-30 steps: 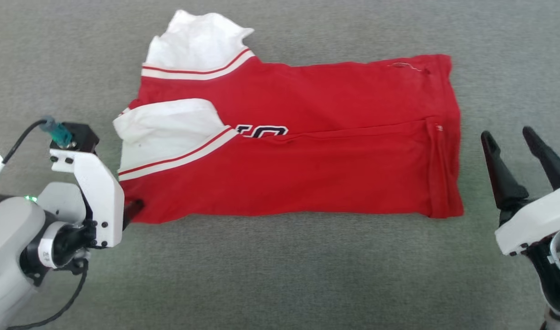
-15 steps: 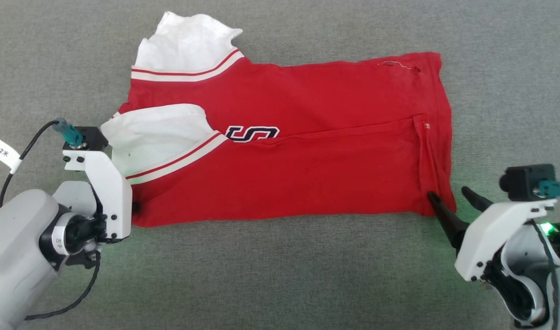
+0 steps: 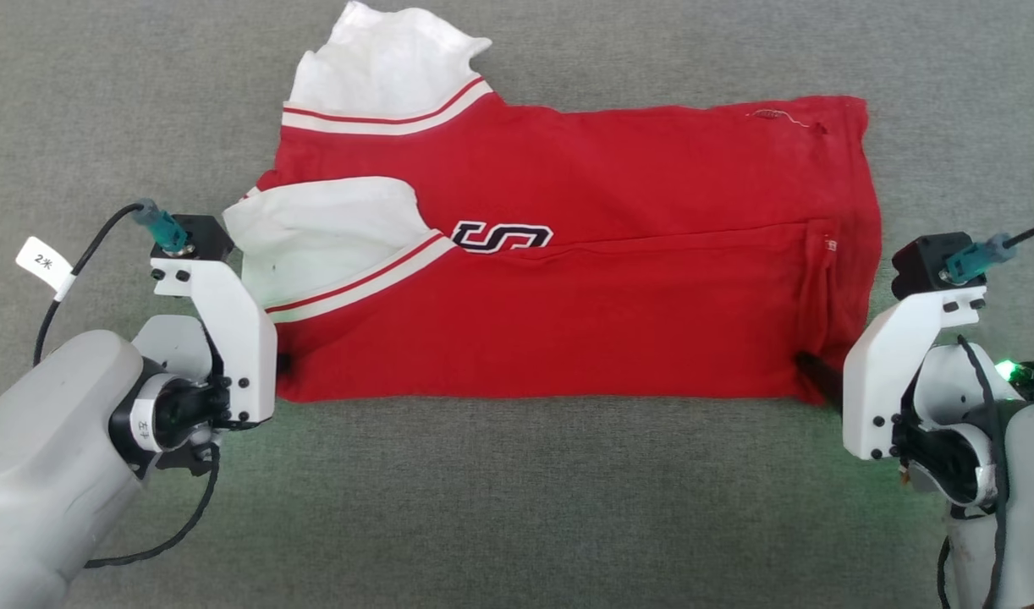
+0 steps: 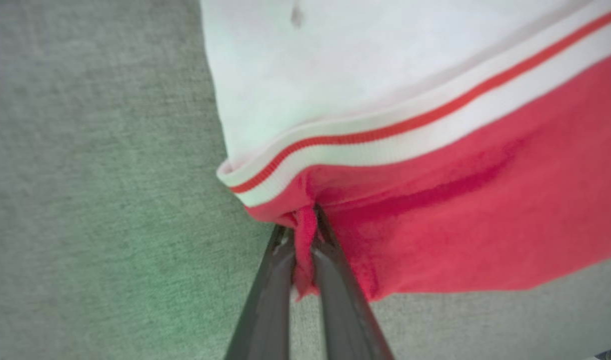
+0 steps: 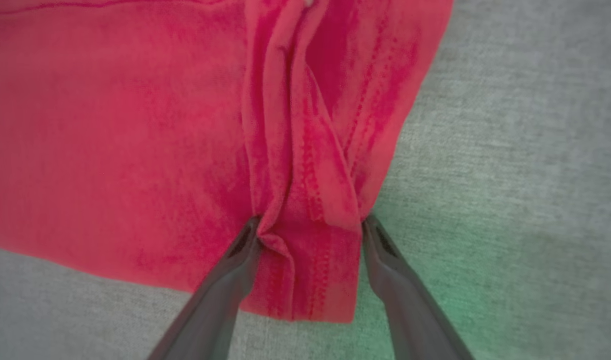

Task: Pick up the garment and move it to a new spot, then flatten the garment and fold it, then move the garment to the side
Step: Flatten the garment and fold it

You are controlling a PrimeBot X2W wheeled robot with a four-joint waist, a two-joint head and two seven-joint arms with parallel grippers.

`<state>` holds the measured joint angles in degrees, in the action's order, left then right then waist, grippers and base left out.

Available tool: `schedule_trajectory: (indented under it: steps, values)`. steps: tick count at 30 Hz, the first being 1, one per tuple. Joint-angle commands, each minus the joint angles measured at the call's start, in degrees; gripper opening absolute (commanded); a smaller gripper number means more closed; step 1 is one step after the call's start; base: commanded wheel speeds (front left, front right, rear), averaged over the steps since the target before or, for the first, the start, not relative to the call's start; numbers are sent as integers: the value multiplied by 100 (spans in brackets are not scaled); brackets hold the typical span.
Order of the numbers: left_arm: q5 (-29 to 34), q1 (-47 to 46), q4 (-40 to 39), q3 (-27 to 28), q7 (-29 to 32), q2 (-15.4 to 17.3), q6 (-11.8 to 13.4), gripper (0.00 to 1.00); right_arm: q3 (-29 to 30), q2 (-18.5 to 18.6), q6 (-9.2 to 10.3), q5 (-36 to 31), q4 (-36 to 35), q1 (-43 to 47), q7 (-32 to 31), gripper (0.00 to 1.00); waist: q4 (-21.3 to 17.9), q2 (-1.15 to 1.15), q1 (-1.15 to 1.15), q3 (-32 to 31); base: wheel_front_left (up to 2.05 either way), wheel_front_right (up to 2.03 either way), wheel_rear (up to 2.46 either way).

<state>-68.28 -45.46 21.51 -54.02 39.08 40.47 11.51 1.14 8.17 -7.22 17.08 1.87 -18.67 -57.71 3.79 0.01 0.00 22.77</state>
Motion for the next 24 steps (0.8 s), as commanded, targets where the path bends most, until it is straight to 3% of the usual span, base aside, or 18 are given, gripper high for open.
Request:
schedule_trajectory:
  steps: [1,8,12,18,24]
  values:
    - [0,224,85,-215,-55,-336,-53,0,-250,-156,-46,88,390,287,-272,0,47,-1,0,16,0,0,0]
    - [-78,245,-251,-95,65,17,30,0,-80,191,-38,321,-151,188,-547,0,164,-1,0,-95,0,0,0]
    - [-109,242,-745,-8,191,364,243,0,34,408,-38,521,-650,212,-835,0,228,-1,0,-194,0,0,0]
    - [-104,475,-1889,55,354,911,766,0,285,564,-24,696,-1445,433,-1323,0,284,-1,0,-270,0,0,0]
    - [-65,915,-3020,12,340,1398,1308,0,596,439,-24,740,-2135,975,-1734,0,323,-1,0,-235,0,0,0]
